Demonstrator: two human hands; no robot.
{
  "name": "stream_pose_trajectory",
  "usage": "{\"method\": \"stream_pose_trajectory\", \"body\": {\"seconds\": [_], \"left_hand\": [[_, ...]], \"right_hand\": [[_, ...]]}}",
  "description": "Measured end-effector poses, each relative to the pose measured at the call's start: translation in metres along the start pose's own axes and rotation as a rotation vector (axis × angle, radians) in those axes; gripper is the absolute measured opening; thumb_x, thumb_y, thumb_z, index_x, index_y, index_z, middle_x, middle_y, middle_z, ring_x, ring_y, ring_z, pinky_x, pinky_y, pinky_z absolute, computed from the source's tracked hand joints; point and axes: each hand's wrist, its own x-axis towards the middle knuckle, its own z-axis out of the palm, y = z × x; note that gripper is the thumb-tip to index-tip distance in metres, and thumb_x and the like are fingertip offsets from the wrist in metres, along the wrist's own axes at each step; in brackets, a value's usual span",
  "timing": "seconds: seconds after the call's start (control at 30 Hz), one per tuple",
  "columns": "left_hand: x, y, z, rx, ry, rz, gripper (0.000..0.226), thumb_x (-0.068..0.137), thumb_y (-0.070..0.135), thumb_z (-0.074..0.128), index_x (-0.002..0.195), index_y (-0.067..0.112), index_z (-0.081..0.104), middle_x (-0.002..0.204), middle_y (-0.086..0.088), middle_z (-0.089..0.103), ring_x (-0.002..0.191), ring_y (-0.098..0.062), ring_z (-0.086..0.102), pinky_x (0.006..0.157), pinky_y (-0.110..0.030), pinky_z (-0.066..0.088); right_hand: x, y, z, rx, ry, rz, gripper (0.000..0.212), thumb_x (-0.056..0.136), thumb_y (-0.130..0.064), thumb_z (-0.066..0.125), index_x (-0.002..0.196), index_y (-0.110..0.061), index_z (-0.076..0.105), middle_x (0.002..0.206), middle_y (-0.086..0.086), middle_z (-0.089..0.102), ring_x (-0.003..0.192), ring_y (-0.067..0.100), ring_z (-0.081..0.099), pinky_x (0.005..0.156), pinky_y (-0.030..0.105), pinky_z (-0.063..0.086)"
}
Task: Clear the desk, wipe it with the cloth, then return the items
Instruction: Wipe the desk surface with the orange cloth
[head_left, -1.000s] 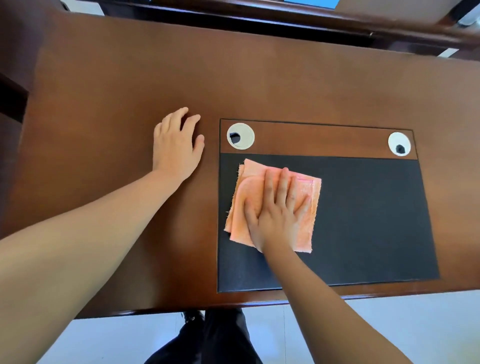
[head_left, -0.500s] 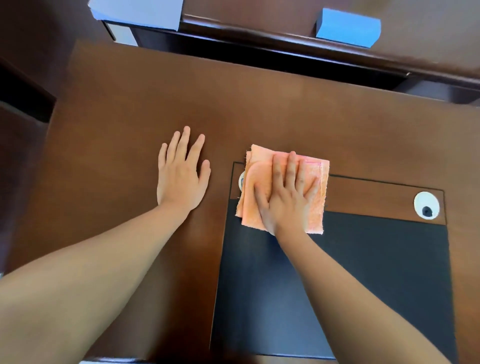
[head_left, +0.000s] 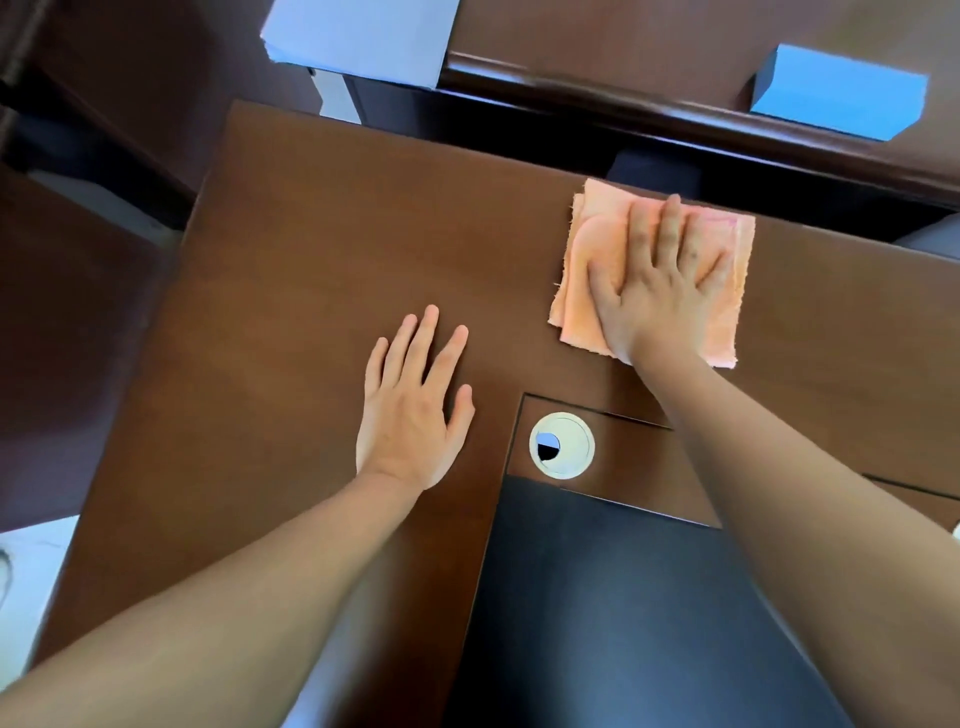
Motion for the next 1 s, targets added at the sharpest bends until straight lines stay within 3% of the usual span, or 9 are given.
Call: {"method": "stream_pose_trajectory", "body": {"seconds": [0.2,0.4,0.7,1.0], "left_hand": [[0.001,0.0,0.003,-0.001,0.009,0.015,0.06,0.106,0.042,0.037,0.164,0.029,0.03,0.175,-0.003,0.016,0.162,-0.024,0.015,0.129,-0.051,0.017],[0.0,0.002,-0.003,0.002,-0.015,0.012,0.059,0.106,0.042,0.035,0.163,0.028,0.032,0.174,-0.005,0.019,0.162,-0.025,0.016,0.129,-0.052,0.018],[-0.003,0.002,-0.006,0.003,-0.029,0.025,0.06,0.106,0.045,0.031,0.163,0.028,0.031,0.174,-0.006,0.02,0.161,-0.027,0.016,0.129,-0.052,0.017],[-0.009,-0.005,-0.02,-0.118,-0.071,0.071,0.061,0.105,0.048,0.04,0.163,0.028,0.034,0.175,-0.01,0.015,0.162,-0.03,0.009,0.131,-0.051,0.008]], "right_hand": [[0.045,-0.011,-0.01,0.009,-0.005,-0.027,0.079,0.1,-0.073,0.009,0.169,-0.034,0.006,0.179,0.004,0.001,0.164,0.031,-0.004,0.126,0.068,-0.003],[0.024,-0.011,-0.007,0.003,-0.013,-0.048,0.079,0.102,-0.072,0.01,0.17,-0.03,0.002,0.179,0.004,-0.003,0.164,0.03,-0.004,0.127,0.067,-0.004],[-0.101,-0.029,0.018,0.036,0.025,-0.002,0.077,0.104,-0.068,0.022,0.17,-0.03,0.007,0.179,0.004,0.001,0.165,0.027,-0.002,0.126,0.068,-0.001],[-0.245,-0.055,0.047,0.033,0.039,0.127,0.078,0.104,-0.07,0.017,0.169,-0.032,-0.001,0.179,0.001,-0.002,0.164,0.023,-0.007,0.127,0.065,-0.004]]}}
